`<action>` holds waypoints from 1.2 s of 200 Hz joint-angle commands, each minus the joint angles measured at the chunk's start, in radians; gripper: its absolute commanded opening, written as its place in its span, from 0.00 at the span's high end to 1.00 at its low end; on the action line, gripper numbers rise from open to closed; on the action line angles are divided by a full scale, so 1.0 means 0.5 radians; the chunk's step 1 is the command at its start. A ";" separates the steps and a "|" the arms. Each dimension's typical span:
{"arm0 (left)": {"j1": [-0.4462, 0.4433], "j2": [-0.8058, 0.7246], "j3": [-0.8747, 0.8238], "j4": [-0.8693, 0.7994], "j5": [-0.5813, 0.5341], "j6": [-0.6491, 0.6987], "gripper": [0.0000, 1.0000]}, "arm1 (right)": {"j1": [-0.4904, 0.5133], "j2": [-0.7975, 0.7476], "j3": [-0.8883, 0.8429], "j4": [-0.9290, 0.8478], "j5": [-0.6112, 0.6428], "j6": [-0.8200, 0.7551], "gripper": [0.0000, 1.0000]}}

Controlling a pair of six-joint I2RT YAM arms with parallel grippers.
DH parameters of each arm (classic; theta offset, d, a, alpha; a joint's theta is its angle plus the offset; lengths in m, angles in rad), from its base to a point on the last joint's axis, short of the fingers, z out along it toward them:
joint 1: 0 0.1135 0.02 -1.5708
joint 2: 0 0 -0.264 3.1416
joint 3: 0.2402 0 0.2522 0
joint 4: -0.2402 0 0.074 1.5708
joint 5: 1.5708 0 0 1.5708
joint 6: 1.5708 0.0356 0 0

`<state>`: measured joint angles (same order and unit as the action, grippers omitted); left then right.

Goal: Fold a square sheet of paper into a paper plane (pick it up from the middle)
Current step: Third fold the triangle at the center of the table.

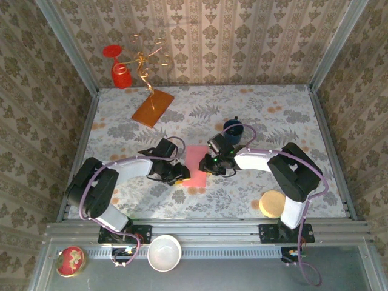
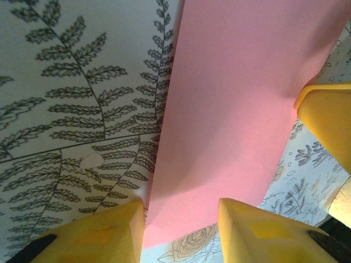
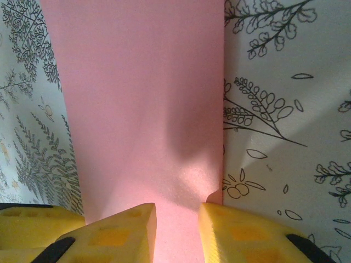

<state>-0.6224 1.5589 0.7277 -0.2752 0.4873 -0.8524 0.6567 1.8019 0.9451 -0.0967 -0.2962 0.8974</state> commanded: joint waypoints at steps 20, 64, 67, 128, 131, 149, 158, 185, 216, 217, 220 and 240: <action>-0.010 0.064 0.027 0.075 0.114 0.021 0.60 | -0.016 0.059 -0.032 -0.096 0.043 -0.001 0.69; 0.067 0.043 0.026 0.228 0.224 -0.004 0.61 | -0.016 0.056 -0.036 -0.095 0.042 -0.009 0.69; 0.074 0.043 0.026 0.237 0.227 -0.008 0.62 | -0.016 0.056 -0.034 -0.093 0.040 -0.009 0.69; 0.149 0.117 0.092 0.248 0.283 0.031 0.65 | -0.016 0.045 -0.039 -0.083 0.037 -0.007 0.69; 0.152 0.121 0.097 0.243 0.286 0.035 0.65 | -0.016 0.045 -0.040 -0.083 0.036 -0.007 0.69; 0.172 0.148 0.121 0.231 0.292 0.057 0.65 | -0.016 0.041 -0.040 -0.088 0.040 -0.008 0.69; 0.181 0.159 0.129 0.231 0.298 0.063 0.67 | -0.016 0.041 -0.042 -0.088 0.040 -0.008 0.69; 0.210 0.197 0.151 0.228 0.298 0.075 0.69 | -0.016 0.039 -0.042 -0.080 0.040 -0.009 0.69; 0.238 0.245 0.185 0.217 0.298 0.099 0.73 | -0.016 0.035 -0.044 -0.070 0.040 -0.012 0.69; 0.238 0.246 0.185 0.217 0.298 0.100 0.73 | -0.016 0.035 -0.044 -0.070 0.040 -0.012 0.69; 0.242 0.252 0.188 0.214 0.299 0.104 0.73 | -0.017 0.036 -0.045 -0.071 0.039 -0.013 0.69; 0.271 0.284 0.197 0.218 0.299 0.119 0.75 | -0.016 0.034 -0.045 -0.064 0.040 -0.015 0.69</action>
<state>-0.5064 1.6756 0.8005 -0.1631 0.6220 -0.8284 0.6567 1.8019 0.9451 -0.0963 -0.2966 0.8959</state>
